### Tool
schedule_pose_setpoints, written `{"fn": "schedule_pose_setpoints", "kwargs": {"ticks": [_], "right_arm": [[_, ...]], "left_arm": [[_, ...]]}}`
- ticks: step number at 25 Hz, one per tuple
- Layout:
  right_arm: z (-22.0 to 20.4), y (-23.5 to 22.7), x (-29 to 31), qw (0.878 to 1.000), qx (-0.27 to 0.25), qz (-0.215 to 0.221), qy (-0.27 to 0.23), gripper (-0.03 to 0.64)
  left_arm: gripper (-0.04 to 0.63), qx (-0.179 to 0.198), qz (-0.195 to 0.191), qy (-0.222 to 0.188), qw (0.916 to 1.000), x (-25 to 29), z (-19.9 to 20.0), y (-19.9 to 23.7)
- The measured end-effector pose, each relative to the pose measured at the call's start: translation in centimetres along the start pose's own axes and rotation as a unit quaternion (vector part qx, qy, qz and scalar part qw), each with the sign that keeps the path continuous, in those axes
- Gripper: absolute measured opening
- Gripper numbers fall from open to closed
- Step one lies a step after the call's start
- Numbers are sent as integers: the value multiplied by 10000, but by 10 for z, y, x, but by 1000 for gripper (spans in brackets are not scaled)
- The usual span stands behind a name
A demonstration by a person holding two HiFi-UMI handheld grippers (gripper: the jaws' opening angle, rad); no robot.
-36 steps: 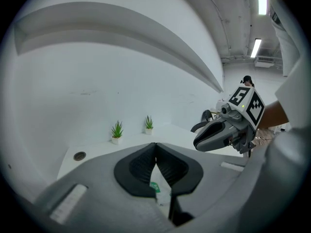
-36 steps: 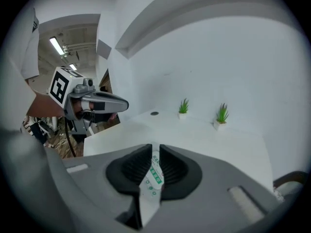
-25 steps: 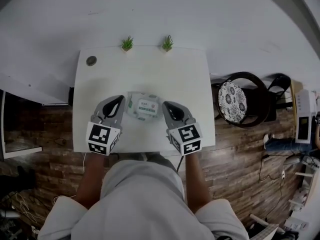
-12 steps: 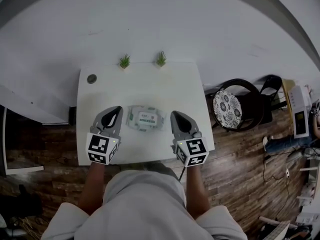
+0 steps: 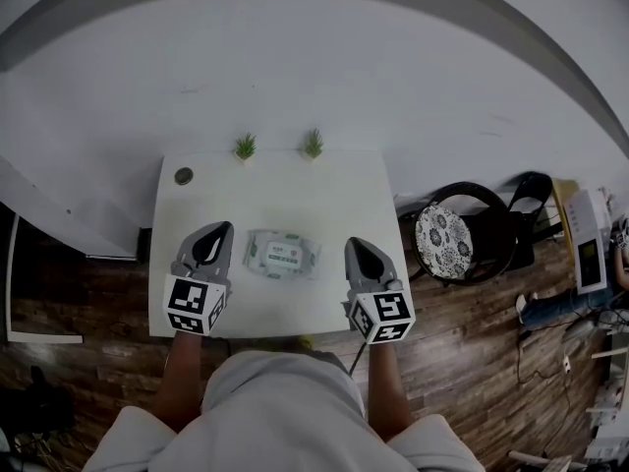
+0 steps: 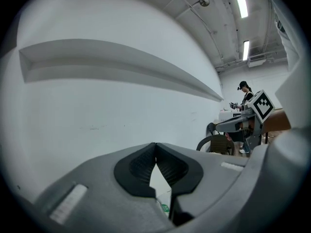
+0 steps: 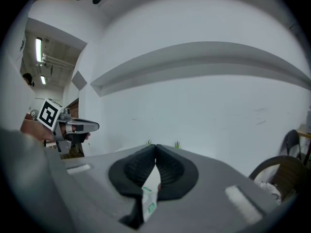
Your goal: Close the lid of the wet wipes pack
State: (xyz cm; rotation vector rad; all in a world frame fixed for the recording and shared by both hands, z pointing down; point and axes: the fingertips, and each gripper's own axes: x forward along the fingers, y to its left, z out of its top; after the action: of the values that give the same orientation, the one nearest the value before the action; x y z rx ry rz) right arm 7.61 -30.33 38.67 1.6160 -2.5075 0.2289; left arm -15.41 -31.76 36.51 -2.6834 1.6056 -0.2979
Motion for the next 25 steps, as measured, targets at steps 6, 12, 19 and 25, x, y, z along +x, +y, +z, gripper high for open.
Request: {"fn": "schedule_pose_setpoints", "kwargs": {"ticks": [6, 12, 19, 25], "right_arm": [[13, -23, -4, 9999, 24, 61, -157, 5], [22, -37, -3, 9995, 46, 77, -304, 4], [29, -48, -5, 9991, 69, 62, -405, 3], [37, -52, -6, 9988, 37, 3, -494, 3]], "left_arm": [[8, 60, 301, -54, 9995, 0, 12, -1], [8, 129, 531, -125, 9984, -1, 23, 1], [8, 175, 674, -185, 9974, -4, 32, 0], [8, 178, 770, -259, 9965, -9, 38, 4]]}}
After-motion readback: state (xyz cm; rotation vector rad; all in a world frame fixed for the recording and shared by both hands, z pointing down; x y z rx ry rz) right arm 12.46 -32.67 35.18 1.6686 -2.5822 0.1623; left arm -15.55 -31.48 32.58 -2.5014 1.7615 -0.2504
